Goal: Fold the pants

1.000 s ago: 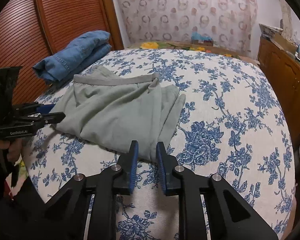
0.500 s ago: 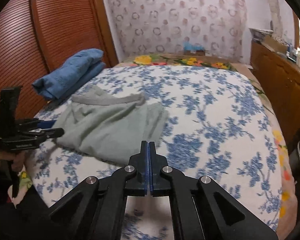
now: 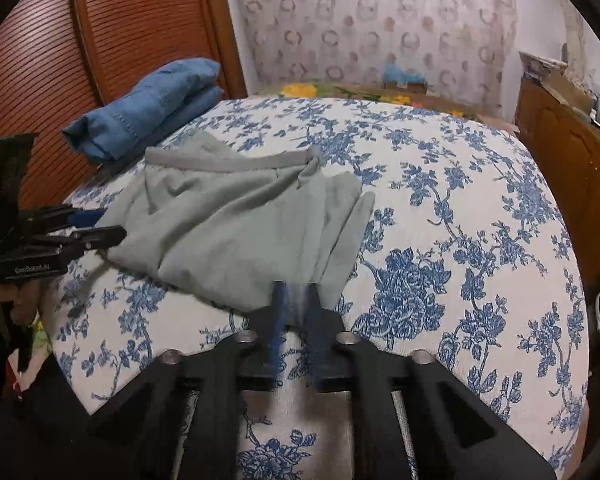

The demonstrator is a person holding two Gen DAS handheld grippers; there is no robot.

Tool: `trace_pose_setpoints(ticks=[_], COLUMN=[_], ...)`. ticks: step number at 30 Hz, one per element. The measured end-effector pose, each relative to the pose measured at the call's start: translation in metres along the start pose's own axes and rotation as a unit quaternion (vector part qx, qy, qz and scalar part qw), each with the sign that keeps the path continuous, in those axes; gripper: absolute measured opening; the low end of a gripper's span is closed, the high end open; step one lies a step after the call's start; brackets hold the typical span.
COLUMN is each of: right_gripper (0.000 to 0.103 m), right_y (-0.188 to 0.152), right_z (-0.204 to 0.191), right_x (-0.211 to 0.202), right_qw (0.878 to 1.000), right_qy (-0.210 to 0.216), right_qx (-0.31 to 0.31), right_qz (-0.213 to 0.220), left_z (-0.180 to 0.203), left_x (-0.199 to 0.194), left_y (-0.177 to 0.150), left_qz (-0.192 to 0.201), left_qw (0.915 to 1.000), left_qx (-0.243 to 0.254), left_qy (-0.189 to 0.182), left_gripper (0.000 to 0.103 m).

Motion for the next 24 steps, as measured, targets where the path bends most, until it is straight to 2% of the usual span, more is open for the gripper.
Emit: trace_pose_setpoints(ticks=[3,5,17,21,22,24], right_gripper=[0.001,0.001,0.001,0.001,0.001,0.001], right_y=[-0.002,-0.003,-0.008,-0.008,-0.008,-0.009], right_z=[0.003,0.010,0.011,0.012,0.012,0.011], right_x=[-0.014,-0.025,-0.016,-0.013,-0.012,-0.012], right_qw=[0.999,0.998,0.999,0.999,1.000,1.000], right_qy=[-0.028,-0.031,-0.019,-0.012,-0.011,-0.008], right_qx=[0.000,0.013,0.015,0.018,0.018,0.019], right_qz=[0.028,0.044,0.027,0.023,0.022,0.022], left_z=[-0.001,-0.001,-0.004,-0.005,-0.005,0.000], left_x=[0.000,0.000,-0.019,-0.018,-0.017,-0.016], left_y=[0.000,-0.001,-0.012,-0.013,-0.013,-0.011], left_qz=[0.001,0.002,0.015,0.016,0.016,0.017], left_qw=[1.0000,1.0000,0.9996,0.9993,0.9992,0.9994], left_qx=[-0.001,-0.001,-0.022,-0.025,-0.023,-0.016], left_qy=[0.000,-0.001,-0.009,-0.024,-0.027,-0.027], left_gripper=[0.050,0.050,0.049,0.032,0.026,0.020])
Point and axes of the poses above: each gripper's, at about its wrist camera, not at the fingertips, and x roughly the way its jaws point, z to its right, y to its top, the point moved 4 cm from there along x, roughly the way its jaws point, and after that the axes turned 10 degrees about -z, right-handed, at the moved point
